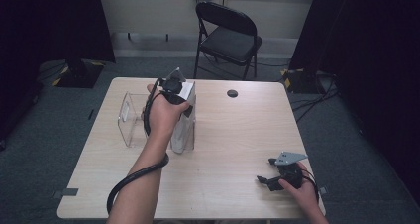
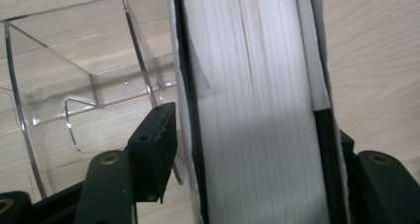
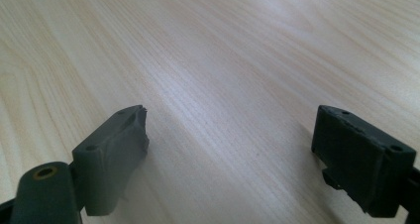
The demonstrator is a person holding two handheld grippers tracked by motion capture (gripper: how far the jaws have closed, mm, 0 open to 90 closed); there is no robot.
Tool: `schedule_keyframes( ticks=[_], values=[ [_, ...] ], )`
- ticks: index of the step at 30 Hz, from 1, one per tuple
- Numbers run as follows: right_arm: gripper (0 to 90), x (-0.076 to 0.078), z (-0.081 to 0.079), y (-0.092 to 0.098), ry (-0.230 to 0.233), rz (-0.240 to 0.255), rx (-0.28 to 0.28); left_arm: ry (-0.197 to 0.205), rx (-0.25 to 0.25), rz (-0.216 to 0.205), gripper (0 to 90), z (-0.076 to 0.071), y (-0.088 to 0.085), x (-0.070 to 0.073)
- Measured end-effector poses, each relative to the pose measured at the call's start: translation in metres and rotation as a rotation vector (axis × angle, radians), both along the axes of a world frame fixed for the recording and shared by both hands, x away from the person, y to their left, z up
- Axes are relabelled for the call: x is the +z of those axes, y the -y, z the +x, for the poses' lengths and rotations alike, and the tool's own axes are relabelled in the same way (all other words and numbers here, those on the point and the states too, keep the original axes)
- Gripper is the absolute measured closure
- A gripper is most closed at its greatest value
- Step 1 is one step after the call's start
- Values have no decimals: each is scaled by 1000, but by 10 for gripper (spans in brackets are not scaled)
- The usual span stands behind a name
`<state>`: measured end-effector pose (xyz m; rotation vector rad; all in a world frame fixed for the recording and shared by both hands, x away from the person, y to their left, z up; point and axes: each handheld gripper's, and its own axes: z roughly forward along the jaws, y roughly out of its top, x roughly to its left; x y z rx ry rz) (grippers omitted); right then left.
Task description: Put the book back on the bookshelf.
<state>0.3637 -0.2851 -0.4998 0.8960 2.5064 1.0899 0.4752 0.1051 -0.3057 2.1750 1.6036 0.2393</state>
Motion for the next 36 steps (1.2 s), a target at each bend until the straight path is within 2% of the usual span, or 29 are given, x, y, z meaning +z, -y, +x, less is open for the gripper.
schedule_keyframes(
  ticks=[4,14,16,25,28,36],
  values=[
    [132,0,0,0,1,-3,3,2,4,-17,382,-3,-1,0],
    [132,0,0,0,2,-3,3,3,-27,-18,371,-10,-5,-1],
    [132,0,0,0,1,-3,3,5,-16,-30,372,-12,-5,0],
    [132,0,0,0,2,-3,3,1,-33,-42,367,-16,-10,-2],
    [131,0,0,0,2,-2,4,1,-20,-45,366,-19,-10,-3],
    [131,0,0,0,2,-3,3,4,-48,-42,362,-24,-13,-2]
  ],
)
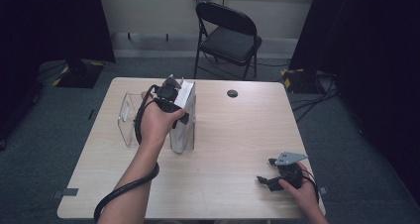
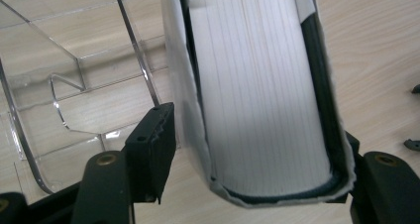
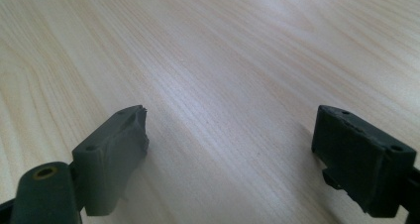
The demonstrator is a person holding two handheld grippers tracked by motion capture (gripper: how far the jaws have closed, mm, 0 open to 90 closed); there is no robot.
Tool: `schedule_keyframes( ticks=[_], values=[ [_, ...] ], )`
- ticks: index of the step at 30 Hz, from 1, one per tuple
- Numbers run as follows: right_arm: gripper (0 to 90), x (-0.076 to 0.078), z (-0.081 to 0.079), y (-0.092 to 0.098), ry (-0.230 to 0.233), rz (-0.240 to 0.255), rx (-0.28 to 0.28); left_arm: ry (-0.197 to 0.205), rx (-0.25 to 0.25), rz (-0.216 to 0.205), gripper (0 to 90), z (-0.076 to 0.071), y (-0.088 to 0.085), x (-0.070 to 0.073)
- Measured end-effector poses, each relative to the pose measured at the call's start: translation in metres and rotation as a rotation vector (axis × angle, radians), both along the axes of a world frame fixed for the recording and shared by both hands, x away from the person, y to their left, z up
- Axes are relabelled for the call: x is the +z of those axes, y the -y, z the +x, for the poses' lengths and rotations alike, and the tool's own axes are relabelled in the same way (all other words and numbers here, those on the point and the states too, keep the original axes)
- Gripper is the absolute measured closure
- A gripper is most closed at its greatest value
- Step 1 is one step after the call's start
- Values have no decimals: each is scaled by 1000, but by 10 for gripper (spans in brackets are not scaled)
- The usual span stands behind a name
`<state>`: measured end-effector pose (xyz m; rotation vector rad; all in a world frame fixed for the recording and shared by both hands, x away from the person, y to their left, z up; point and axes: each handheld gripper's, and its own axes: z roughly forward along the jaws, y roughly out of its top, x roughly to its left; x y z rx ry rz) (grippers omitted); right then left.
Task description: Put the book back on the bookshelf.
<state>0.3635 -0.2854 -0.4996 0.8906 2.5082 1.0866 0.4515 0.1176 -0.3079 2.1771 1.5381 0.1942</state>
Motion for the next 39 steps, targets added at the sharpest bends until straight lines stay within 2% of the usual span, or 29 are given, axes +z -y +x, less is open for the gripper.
schedule_keyframes(
  ticks=[21,30,39],
  values=[
    [131,0,0,0,1,3,1,2,-30,-34,349,-14,-9,-3],
    [131,0,0,0,3,2,-1,8,-54,-32,343,-19,-6,-4],
    [132,0,0,0,2,3,0,4,-54,-35,341,-25,-10,-7]
  ],
)
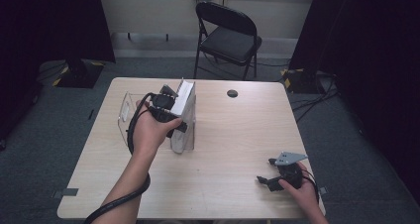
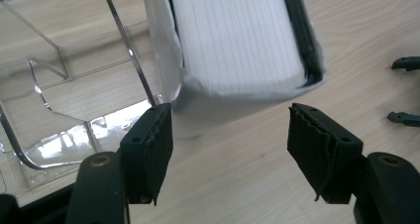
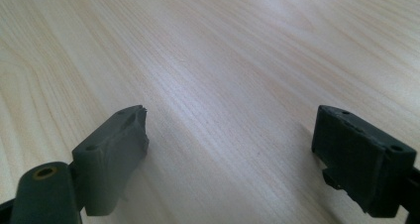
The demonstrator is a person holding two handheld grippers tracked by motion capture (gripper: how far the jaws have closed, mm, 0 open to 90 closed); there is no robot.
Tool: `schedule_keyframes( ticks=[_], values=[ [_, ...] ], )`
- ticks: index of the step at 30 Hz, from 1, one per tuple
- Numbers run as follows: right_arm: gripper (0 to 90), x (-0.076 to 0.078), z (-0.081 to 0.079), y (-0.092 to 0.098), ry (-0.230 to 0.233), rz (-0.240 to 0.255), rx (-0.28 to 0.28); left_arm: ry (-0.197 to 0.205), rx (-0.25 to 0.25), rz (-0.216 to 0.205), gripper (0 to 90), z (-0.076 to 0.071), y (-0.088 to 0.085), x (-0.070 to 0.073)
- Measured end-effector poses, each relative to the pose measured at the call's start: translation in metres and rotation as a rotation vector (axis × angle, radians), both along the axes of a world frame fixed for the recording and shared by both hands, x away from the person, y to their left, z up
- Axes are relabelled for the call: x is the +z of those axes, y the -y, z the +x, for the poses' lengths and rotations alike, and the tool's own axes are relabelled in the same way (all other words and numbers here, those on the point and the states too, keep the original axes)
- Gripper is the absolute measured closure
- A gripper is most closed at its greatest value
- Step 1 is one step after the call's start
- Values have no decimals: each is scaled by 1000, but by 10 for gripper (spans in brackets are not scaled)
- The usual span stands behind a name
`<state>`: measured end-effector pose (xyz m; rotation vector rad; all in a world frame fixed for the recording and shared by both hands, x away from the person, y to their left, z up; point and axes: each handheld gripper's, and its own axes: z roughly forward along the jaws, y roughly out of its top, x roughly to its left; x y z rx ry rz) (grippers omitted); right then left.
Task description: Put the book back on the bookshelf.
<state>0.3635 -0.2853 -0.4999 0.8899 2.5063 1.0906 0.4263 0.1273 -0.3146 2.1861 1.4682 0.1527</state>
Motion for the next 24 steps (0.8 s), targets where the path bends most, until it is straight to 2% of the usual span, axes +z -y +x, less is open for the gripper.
schedule_keyframes(
  ticks=[14,24],
  values=[
    [131,0,0,0,0,-1,-1,6,2,2,338,-9,-12,-6],
    [132,0,0,0,0,1,-1,0,-21,-3,334,-15,-15,-12]
  ],
)
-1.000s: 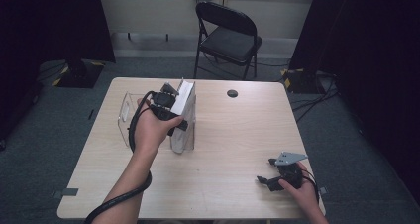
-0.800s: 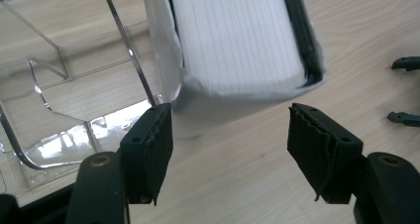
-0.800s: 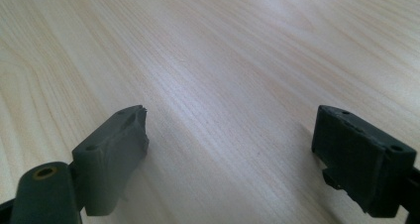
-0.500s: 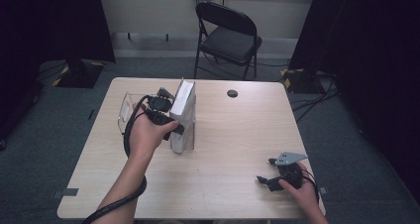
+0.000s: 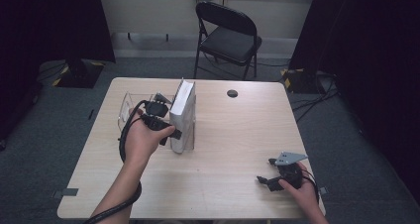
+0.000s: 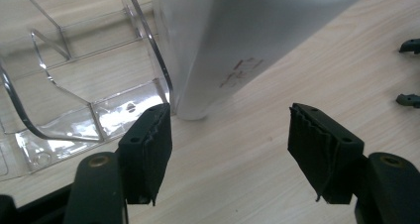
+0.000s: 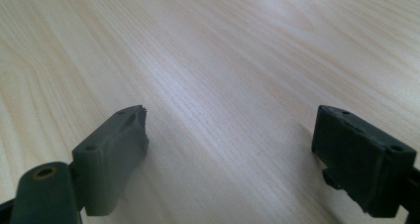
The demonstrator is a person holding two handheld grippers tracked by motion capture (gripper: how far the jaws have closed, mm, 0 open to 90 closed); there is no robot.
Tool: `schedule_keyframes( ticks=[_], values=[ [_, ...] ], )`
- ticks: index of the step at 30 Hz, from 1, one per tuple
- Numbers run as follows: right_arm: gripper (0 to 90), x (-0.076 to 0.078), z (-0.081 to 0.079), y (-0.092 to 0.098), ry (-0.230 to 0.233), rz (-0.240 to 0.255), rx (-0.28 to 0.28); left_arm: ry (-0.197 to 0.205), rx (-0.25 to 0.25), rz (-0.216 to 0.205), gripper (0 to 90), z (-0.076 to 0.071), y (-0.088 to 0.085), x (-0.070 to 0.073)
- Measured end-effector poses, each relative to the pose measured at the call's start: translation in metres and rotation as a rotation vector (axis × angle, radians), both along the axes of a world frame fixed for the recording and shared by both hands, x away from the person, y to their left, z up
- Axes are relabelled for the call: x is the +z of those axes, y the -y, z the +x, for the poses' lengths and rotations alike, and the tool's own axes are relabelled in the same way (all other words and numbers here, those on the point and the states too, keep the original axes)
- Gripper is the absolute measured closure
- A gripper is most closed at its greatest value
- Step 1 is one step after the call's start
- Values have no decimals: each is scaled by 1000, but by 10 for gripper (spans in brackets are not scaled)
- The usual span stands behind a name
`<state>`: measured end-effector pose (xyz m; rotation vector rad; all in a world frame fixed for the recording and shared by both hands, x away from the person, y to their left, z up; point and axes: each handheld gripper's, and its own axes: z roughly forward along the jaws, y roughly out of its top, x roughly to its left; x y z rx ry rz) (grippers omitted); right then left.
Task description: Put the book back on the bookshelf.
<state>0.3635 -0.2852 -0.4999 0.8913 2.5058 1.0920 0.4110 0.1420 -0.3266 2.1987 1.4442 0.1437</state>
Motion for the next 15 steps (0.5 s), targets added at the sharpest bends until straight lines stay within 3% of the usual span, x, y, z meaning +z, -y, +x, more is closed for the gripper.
schedule_keyframes(
  ticks=[15],
  values=[
    [132,0,0,0,1,0,0,-5,-29,-16,325,-10,1,-18]
  ],
)
